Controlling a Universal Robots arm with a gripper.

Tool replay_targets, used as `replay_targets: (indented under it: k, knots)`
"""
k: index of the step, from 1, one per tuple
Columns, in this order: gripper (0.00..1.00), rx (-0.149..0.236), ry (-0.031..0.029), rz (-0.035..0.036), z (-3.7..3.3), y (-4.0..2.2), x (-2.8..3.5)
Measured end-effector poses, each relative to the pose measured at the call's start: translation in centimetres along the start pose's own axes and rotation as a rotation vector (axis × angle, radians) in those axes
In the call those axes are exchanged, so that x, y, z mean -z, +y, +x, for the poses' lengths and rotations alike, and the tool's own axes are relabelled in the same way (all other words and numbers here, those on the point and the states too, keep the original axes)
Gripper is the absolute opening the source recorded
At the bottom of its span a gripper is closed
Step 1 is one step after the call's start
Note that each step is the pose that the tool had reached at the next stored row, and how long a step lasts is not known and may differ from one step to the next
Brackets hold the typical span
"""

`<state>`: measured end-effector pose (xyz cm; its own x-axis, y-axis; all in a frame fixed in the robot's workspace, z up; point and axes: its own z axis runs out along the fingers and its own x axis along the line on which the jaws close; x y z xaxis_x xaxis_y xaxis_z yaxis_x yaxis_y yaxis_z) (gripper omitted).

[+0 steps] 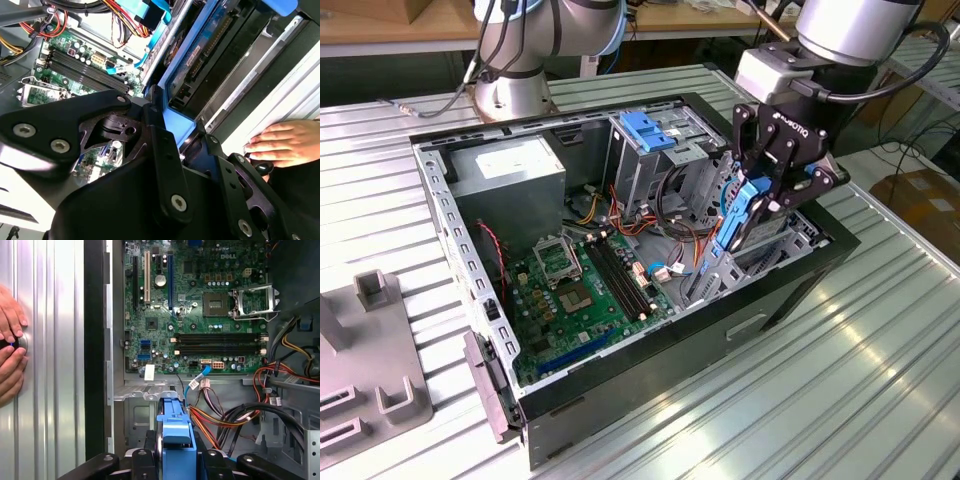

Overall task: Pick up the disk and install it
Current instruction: 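Insert the disk into the insertion slot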

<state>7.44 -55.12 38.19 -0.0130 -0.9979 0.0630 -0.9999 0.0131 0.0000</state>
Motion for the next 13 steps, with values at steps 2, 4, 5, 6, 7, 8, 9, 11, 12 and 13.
replay_targets:
  k: [2,4,5,6,7,8,9,11,12,13]
  knots:
    - [0.36,0.0,0.0001,0.0,0.0,0.0,0.0]
    - [0.36,0.0,-0.0001,0.0,0.0,0.0,-0.01]
    - [0.36,0.0,0.0,0.0,0.0,0.0,-0.01]
    - [0.36,0.0,-0.0001,0.0,0.0,0.0,-0.02]
    - [0.36,0.0,-0.0001,0.0,0.0,0.0,-0.01]
    - [0.36,0.0,-0.0001,0.0,0.0,0.0,-0.02]
    - [0.36,0.0,-0.0001,0.0,0.0,0.0,-0.02]
    - [0.38,0.0,-0.0002,0.0001,0.0,-0.01,-0.02]
    - [0.44,0.0,-0.0003,0.0001,0.0,-0.01,-0.03]
    - [0.44,0.0,-0.0003,0.0,0.0,0.0,-0.03]
